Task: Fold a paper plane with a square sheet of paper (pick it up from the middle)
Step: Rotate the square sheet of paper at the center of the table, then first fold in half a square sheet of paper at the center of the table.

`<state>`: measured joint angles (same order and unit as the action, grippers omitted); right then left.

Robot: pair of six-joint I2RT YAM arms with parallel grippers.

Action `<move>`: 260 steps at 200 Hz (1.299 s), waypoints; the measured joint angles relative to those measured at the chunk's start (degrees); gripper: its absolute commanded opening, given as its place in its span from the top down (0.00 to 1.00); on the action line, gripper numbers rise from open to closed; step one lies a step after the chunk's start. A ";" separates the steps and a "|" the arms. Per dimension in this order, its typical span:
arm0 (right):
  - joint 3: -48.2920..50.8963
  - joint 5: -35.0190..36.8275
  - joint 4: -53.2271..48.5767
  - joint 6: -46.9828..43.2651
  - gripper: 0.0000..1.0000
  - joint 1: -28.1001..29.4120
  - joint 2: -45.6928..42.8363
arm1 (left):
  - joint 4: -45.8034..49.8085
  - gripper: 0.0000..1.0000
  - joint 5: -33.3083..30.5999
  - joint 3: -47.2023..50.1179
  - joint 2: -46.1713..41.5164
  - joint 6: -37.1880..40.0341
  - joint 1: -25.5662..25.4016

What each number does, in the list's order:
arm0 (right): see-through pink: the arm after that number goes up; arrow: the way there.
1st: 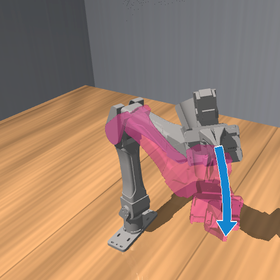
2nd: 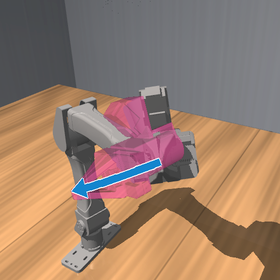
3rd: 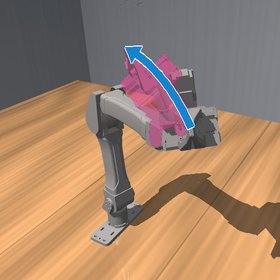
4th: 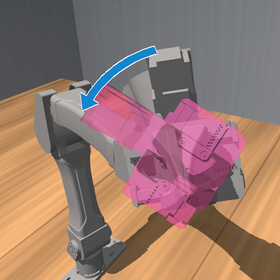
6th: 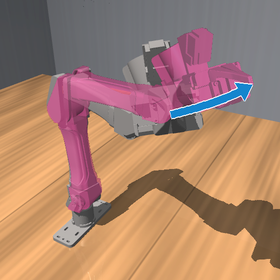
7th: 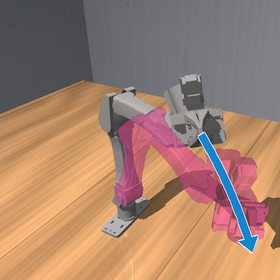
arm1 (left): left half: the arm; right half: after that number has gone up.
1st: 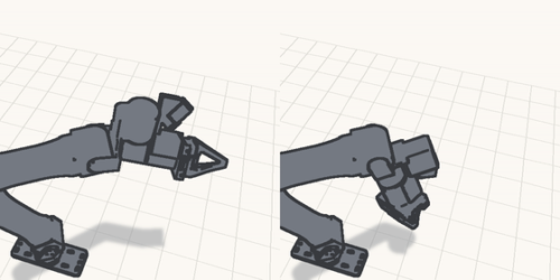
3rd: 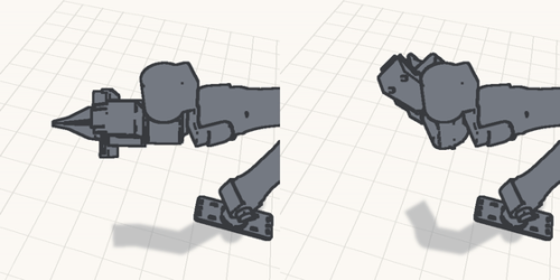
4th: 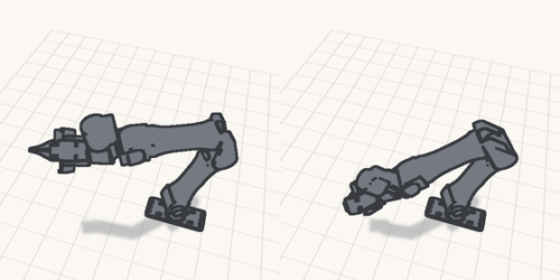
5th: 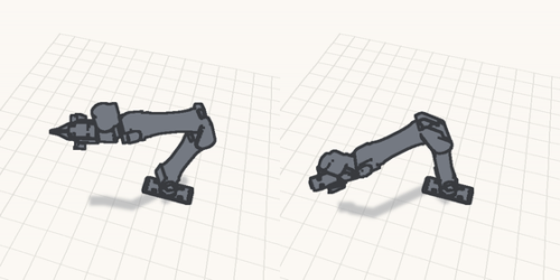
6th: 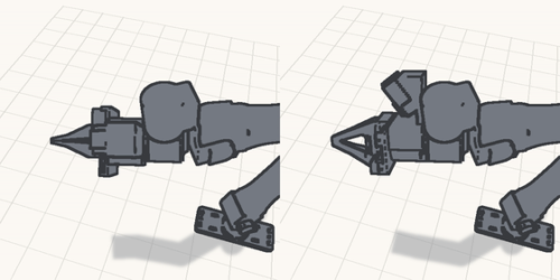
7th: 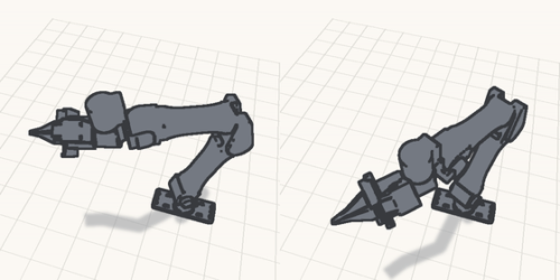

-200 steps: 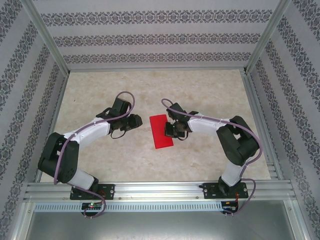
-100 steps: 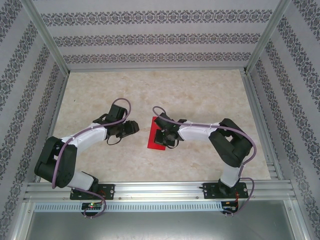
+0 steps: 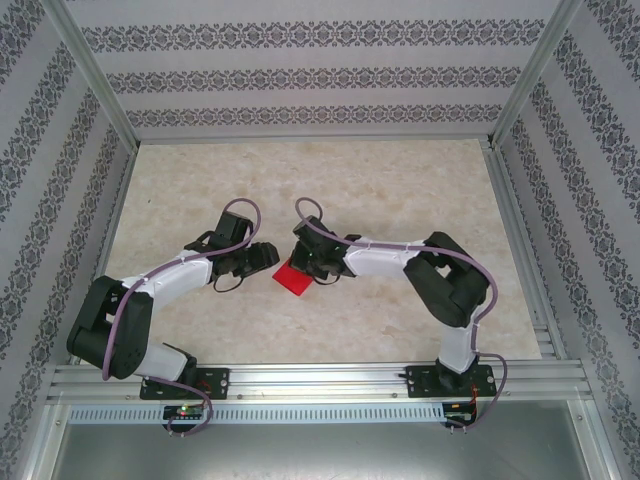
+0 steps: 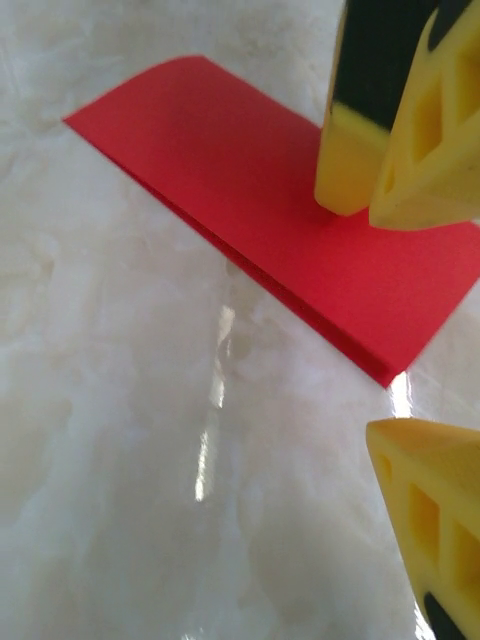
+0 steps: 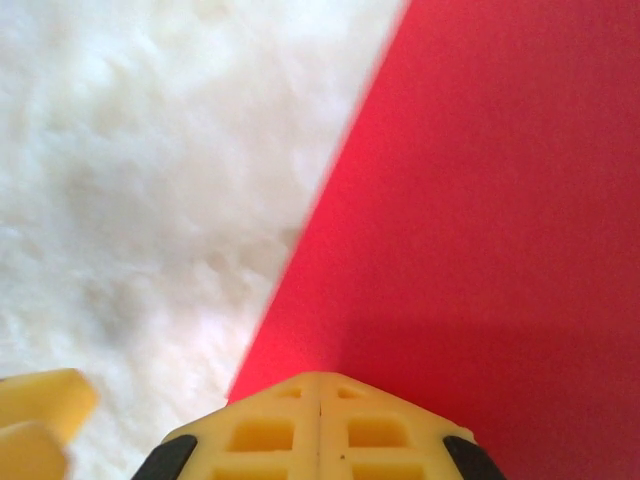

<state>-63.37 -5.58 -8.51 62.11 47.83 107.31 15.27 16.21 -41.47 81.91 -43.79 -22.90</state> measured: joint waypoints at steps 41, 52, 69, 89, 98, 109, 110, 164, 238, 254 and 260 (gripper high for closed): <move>4.79 -4.17 3.82 -5.38 1.00 -5.16 -7.15 | -1.55 0.84 2.32 -0.15 0.00 -0.72 -2.60; 5.97 -5.29 4.17 -6.97 1.00 -6.54 -7.26 | -1.75 0.89 2.56 -0.24 -0.07 -1.29 -4.35; 8.13 -7.02 4.28 -8.50 1.00 -8.35 -7.26 | -1.79 0.92 2.45 -0.35 -0.44 -1.73 -6.58; 10.45 -9.20 5.16 -9.60 1.00 -9.75 -7.26 | -1.62 0.94 1.18 -0.35 -2.03 -2.25 -8.15; 10.67 -9.88 5.11 -10.08 1.00 -10.01 -7.10 | -1.29 0.95 0.24 -0.35 -3.21 -2.49 -8.79; 10.67 -10.86 5.62 -10.73 1.00 -10.10 -6.84 | -0.81 0.95 -0.79 -0.39 -4.66 -2.89 -9.38; 10.67 -10.91 5.64 -10.78 1.00 -10.10 -6.84 | -0.70 0.95 -0.94 -0.42 -4.81 -2.91 -9.44; 10.71 -14.03 7.50 -11.17 1.00 -10.10 -3.45 | -0.76 1.00 -1.51 -2.47 -4.52 -3.50 -11.45; 14.10 -15.82 12.85 -11.08 1.00 -10.40 -3.17 | -4.20 1.00 1.75 -5.03 8.72 -5.16 -13.99; 14.88 -16.24 13.90 -11.06 1.00 -10.62 -3.17 | -4.94 1.00 2.62 -5.90 10.51 -5.38 -14.03; 15.15 -16.50 14.29 -11.06 1.00 -10.78 -3.17 | -5.25 1.00 2.82 -6.25 11.19 -5.40 -14.03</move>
<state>-48.23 -22.09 5.78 51.05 37.06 104.14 10.02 19.03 -47.72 93.10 -49.19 -36.93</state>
